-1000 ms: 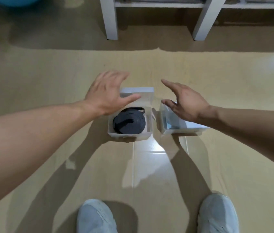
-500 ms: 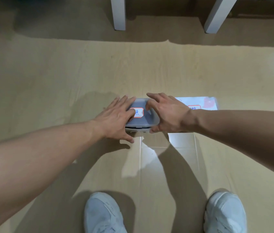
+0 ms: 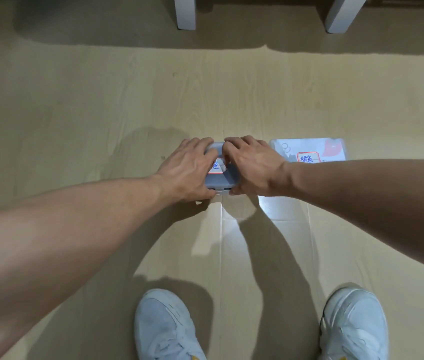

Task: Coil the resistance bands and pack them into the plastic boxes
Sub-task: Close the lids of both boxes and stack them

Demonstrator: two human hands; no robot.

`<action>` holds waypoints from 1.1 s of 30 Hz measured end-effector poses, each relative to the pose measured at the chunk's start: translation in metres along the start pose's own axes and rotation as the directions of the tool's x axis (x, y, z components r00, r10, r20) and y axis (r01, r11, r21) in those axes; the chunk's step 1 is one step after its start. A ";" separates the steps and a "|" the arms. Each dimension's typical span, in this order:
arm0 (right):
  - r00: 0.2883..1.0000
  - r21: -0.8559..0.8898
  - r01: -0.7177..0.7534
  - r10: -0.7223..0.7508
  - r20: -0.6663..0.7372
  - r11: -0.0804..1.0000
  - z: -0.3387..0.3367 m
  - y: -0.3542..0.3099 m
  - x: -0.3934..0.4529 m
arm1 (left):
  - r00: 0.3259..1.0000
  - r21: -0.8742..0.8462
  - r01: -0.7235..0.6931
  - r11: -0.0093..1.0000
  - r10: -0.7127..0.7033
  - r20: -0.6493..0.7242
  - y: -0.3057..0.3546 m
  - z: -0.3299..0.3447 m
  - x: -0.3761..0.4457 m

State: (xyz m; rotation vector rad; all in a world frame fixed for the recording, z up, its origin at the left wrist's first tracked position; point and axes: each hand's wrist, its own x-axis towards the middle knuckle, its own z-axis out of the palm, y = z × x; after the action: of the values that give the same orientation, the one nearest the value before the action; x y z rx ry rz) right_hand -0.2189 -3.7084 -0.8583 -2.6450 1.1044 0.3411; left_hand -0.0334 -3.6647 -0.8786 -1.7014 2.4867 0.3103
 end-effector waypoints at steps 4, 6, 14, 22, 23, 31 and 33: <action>1.000 0.017 0.004 -0.004 0.013 1.000 -0.004 0.001 0.002 | 1.000 0.025 -0.017 1.000 0.017 0.003 0.000 -0.001 0.000; 1.000 0.016 0.009 -0.009 0.028 1.000 -0.006 0.002 0.002 | 1.000 0.033 -0.022 0.999 0.021 0.011 0.000 -0.001 0.000; 0.998 0.018 0.026 -0.027 0.052 1.000 -0.013 0.006 0.005 | 0.999 0.095 -0.044 0.995 0.042 0.025 0.001 -0.004 0.001; 0.998 -0.063 0.043 -0.041 0.041 0.997 -0.006 0.001 0.004 | 0.997 0.155 -0.067 0.986 0.060 0.046 0.003 -0.006 0.003; 0.998 -0.071 0.044 -0.042 0.039 0.997 -0.005 0.000 0.004 | 0.997 0.155 -0.067 0.986 0.060 0.047 0.003 -0.006 0.003; 1.000 -0.122 0.017 -0.015 0.021 0.992 0.009 -0.005 -0.001 | 0.997 0.131 -0.061 0.989 0.055 0.053 0.002 -0.003 0.004; 1.000 -0.133 0.003 -0.004 -0.004 0.991 0.012 -0.007 -0.002 | 0.997 0.135 -0.063 0.989 0.057 0.045 0.002 -0.003 0.004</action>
State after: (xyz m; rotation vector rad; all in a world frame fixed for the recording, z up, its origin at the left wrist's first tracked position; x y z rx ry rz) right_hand -0.2164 -3.6981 -0.8684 -2.7645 1.1147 0.4221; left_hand -0.0366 -3.6680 -0.8760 -1.5551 2.4713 0.1741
